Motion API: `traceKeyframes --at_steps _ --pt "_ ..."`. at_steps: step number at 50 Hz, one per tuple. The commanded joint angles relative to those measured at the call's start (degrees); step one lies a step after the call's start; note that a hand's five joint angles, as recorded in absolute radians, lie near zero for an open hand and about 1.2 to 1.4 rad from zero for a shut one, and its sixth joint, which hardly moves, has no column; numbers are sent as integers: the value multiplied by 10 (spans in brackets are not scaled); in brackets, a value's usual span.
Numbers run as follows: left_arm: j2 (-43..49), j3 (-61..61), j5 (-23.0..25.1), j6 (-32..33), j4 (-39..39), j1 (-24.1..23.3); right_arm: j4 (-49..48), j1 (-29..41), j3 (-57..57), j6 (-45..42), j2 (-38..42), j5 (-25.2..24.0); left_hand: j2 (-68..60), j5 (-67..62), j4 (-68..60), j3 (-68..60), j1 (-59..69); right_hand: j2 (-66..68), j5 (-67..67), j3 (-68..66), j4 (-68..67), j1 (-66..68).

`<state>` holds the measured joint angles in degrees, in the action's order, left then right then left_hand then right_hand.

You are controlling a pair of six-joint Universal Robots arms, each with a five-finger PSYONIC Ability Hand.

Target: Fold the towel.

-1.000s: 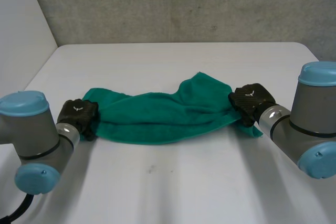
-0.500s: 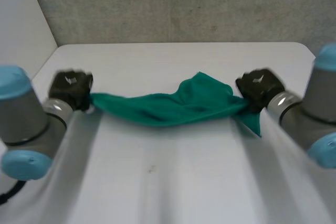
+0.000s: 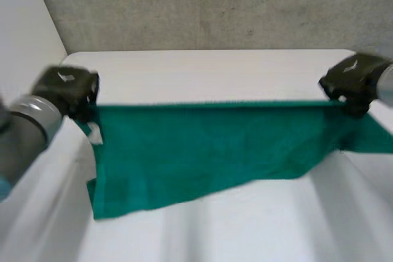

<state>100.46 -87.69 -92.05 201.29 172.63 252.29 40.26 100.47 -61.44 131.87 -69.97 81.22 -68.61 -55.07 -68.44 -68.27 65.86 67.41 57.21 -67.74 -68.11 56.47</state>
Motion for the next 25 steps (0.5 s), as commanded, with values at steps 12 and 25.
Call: traceKeyframes --at_steps 12,25 --pt "148 291 -19 64 231 -3 -244 41 261 93 142 58 -114 -149 -116 -117 141 126 128 -123 -119 235" --pt "71 160 -35 29 359 -32 -395 39 42 202 -5 -33 -114 -149 -116 -117 141 126 128 -123 -119 235"
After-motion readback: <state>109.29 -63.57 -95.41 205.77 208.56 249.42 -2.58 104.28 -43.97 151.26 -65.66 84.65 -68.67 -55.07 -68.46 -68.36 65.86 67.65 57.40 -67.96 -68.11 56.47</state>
